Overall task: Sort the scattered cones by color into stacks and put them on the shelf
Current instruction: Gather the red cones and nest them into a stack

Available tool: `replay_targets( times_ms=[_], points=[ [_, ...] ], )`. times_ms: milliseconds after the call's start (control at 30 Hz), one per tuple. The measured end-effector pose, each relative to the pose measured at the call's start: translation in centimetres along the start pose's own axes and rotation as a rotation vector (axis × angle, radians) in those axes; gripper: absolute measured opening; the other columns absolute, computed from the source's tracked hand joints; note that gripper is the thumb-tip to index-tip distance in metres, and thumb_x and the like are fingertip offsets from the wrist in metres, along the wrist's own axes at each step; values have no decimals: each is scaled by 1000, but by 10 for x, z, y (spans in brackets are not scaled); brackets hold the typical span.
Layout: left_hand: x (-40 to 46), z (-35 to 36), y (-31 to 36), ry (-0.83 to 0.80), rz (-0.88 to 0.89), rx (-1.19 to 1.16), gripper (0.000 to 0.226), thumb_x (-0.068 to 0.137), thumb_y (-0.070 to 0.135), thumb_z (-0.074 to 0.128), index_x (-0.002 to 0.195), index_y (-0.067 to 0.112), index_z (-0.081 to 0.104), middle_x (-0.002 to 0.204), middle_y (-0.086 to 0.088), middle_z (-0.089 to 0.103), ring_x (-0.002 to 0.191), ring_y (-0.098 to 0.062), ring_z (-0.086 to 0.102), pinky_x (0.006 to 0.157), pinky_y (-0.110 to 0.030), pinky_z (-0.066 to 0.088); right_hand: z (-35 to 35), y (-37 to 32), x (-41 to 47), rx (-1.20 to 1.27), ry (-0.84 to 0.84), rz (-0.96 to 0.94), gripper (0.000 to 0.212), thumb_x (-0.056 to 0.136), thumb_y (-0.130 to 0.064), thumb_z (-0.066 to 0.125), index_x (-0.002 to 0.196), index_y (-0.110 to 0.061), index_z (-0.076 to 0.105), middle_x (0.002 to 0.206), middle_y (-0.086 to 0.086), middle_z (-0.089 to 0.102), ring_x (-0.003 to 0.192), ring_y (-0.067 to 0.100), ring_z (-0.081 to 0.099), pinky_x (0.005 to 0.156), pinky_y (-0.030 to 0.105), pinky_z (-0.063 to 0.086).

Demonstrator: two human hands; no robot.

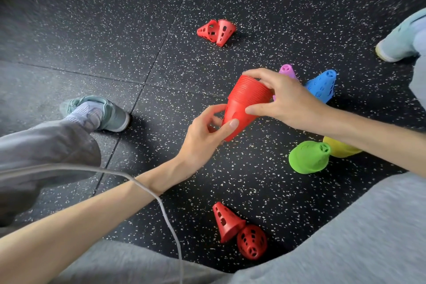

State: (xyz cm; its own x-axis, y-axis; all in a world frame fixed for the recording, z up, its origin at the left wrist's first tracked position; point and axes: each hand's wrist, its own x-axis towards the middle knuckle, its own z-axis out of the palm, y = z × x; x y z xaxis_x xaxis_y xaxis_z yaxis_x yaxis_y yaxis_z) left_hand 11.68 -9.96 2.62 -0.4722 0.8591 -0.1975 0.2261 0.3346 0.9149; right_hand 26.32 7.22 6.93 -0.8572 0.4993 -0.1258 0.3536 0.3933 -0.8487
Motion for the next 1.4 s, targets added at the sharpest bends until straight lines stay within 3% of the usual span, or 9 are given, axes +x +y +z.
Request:
replay_targets(
  times_ms=[133,233,400,500,667,1000,1133,1333,1400],
  points=[
    [1,-1,-3,-16,25,6,61,85,54,68,136,22,58,77,6,67,67,-19,66,69,-46,56,-4,-3,-1,-27,21,-11,72,85,-20,82,149,-21,47,133,-6,61,121,2,51,83,-4,38],
    [-3,-1,-11,-105,32,14,60,87,45,71,140,22,53,88,11,69,76,-12,66,73,-35,56,-6,-4,-2,-85,36,-10,73,85,-20,82,149,-22,48,137,-4,60,123,0,46,83,-6,34],
    [-26,-2,-55,-524,-82,270,71,79,51,83,140,39,49,123,15,67,111,-4,63,97,-33,53,-6,0,-4,-122,51,19,73,84,-20,82,148,-23,48,139,-1,61,132,8,48,99,20,35],
    [-42,-5,-71,-813,-32,595,83,76,45,87,148,40,44,144,15,52,128,5,41,107,-12,33,-5,1,-6,-131,45,33,72,84,-21,82,148,-24,48,138,-1,61,131,9,48,101,23,36],
    [-50,-19,-94,-1078,150,964,91,72,58,83,149,48,36,146,4,41,132,-14,40,105,-36,43,-2,2,-5,-110,37,48,72,84,-21,82,147,-25,49,140,-1,61,137,14,49,103,23,36],
    [-49,-23,-121,-1082,394,1017,58,82,64,69,136,54,50,124,6,41,106,-13,45,81,-33,48,0,4,-6,-134,34,56,71,83,-23,83,146,-27,50,141,0,61,138,15,49,104,23,36],
    [-49,-19,-124,-1053,439,1000,50,87,61,65,134,48,56,128,2,48,108,-15,49,79,-24,36,0,3,-6,-133,31,56,71,84,-23,82,146,-26,50,140,-1,61,137,15,49,105,25,36],
    [-43,-22,-122,-979,307,889,48,94,54,64,136,38,49,126,4,53,113,-16,53,90,-36,50,0,2,-8,-135,29,58,71,84,-23,82,147,-25,49,141,0,61,137,16,49,110,28,35],
    [-38,-23,-119,-903,237,785,47,93,45,69,134,32,52,122,6,60,110,-12,56,92,-31,49,-1,2,-8,-139,31,60,71,84,-22,82,147,-25,49,141,0,61,137,16,49,108,27,36]
  ],
)
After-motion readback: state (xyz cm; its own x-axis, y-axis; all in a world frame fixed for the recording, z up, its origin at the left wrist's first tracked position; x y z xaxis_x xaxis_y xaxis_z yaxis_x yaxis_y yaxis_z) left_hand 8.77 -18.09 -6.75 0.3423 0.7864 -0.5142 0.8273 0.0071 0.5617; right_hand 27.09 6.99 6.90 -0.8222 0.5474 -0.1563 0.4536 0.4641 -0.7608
